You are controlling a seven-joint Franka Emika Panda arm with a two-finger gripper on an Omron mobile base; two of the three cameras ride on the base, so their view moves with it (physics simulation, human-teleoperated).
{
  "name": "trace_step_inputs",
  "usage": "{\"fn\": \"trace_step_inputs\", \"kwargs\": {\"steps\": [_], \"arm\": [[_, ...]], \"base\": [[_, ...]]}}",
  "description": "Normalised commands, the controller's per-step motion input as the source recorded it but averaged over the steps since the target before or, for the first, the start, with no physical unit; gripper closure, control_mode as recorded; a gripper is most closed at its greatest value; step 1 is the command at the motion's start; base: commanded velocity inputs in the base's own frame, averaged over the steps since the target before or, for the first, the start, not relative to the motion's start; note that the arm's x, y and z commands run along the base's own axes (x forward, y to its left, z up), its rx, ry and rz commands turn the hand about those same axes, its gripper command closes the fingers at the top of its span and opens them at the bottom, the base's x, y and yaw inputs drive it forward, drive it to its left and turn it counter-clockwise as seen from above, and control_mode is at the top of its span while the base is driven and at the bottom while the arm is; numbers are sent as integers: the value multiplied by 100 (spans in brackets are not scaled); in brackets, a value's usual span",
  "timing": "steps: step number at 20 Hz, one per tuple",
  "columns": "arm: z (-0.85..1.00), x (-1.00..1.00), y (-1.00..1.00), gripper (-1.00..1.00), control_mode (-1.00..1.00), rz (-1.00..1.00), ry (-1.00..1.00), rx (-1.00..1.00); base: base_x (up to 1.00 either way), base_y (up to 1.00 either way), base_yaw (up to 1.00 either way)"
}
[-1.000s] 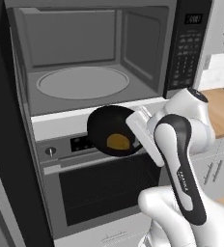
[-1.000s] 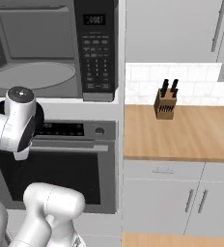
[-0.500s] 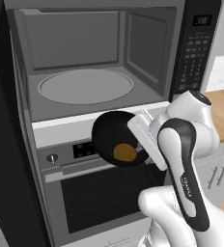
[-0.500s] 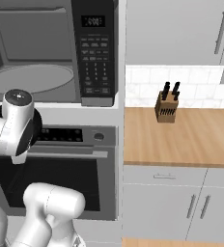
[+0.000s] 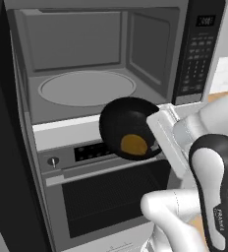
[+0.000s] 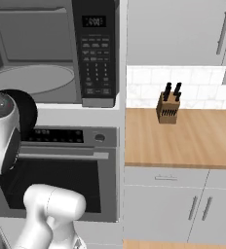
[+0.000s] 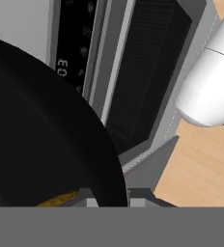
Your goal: Pick the avocado from the sink and place it in the bowl. Then pick the bowl and place it in the microwave. Then close the microwave door and press the start button.
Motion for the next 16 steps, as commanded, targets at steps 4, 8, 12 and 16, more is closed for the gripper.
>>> {"fn": "trace_step_inputs", "kwargs": {"steps": [4, 8, 12, 16], "arm": [[78, 50, -2, 100, -100, 0, 0, 1], [67, 56, 1, 100, -100, 0, 3, 0], [28, 86, 22, 100, -100, 0, 6, 0], [5, 100, 33, 100, -100, 0, 16, 0]], "base": [[0, 0, 0], [0, 0, 0], [0, 0, 0], [0, 0, 0]]}}
